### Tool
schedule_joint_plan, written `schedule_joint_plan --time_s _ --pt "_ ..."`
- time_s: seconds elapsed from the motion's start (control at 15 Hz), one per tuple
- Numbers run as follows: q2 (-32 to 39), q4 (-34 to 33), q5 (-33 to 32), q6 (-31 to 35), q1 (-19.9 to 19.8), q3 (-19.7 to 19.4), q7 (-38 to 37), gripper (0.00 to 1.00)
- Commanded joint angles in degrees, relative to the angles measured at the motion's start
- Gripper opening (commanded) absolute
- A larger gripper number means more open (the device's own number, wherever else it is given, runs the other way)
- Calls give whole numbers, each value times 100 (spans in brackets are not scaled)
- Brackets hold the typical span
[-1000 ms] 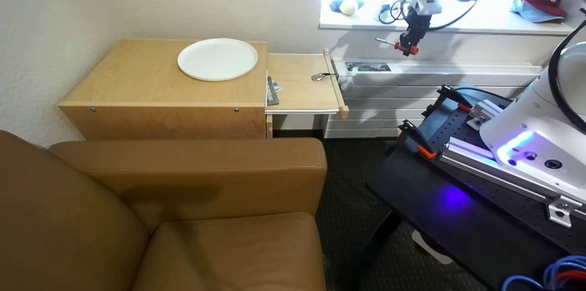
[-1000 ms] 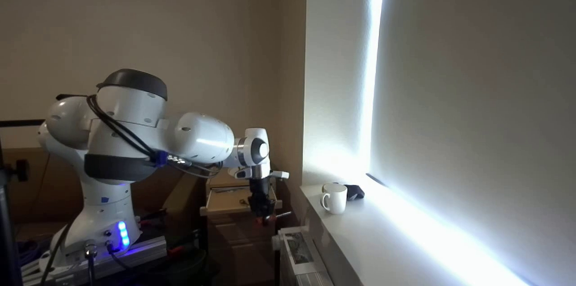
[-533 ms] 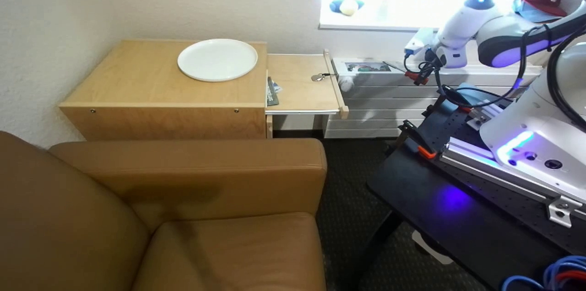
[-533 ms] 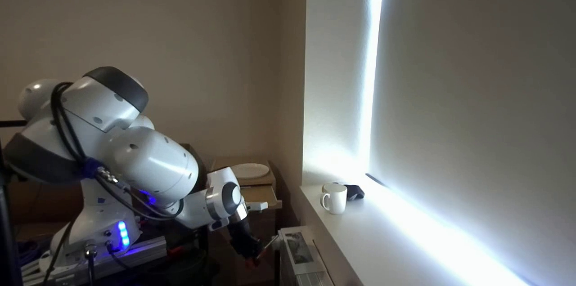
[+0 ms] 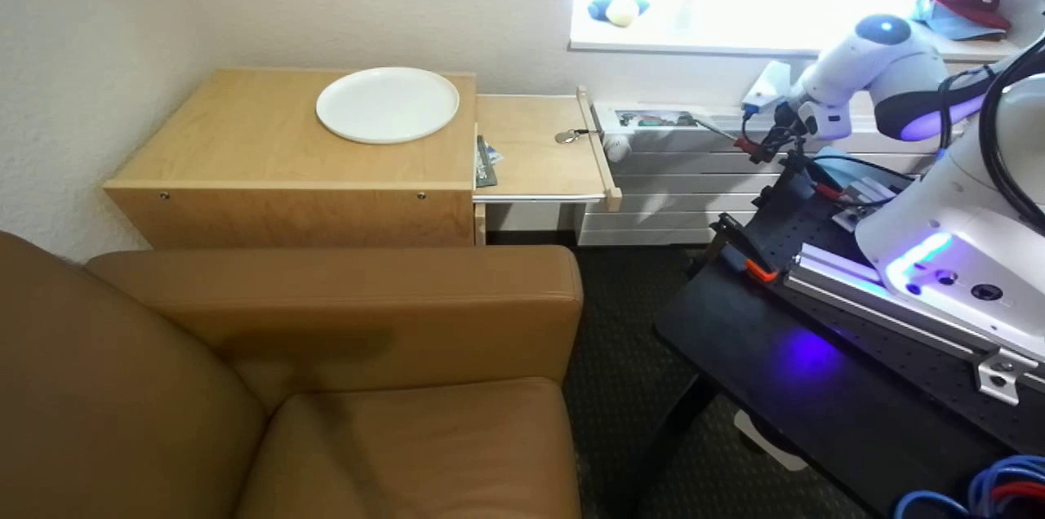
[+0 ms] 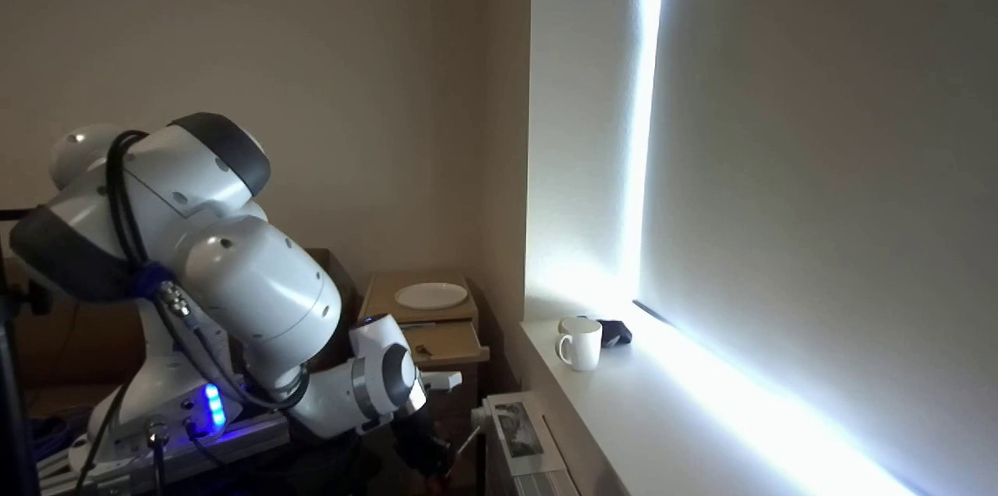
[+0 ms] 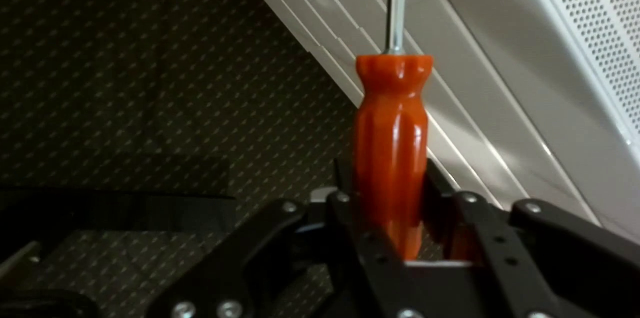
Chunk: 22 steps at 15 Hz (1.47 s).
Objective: Put the screwdriver on the open drawer
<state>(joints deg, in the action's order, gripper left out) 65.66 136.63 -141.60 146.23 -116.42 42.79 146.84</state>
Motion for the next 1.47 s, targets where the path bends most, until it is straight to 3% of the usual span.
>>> schedule_joint_plan --time_s 0.0,0.07,0.13,0.4,0.67,0.73,0.8,1.0,1.07,1.4 --pt "556 -814 -1371 1559 -846 -666 679 8" --pt "415 -1159 -819 2025 -735 -551 1245 8" --pt "-69 -1413 -856 2488 265 -761 238 8" --pt "-46 -2703 -799 4220 963 -1141 218 8" --pt "296 -4091 -752 5892 1449 -1837 233 8" --pt "336 -3465 -739 5173 1262 -1462 221 8" --pt "84 -3590 -747 5283 1303 -1629 205 33" --pt "322 -3528 -741 5177 1326 -1532 204 33" --pt "380 -3527 -741 5175 1332 -1510 204 8" --pt "211 -3285 -745 5171 1211 -891 205 8"
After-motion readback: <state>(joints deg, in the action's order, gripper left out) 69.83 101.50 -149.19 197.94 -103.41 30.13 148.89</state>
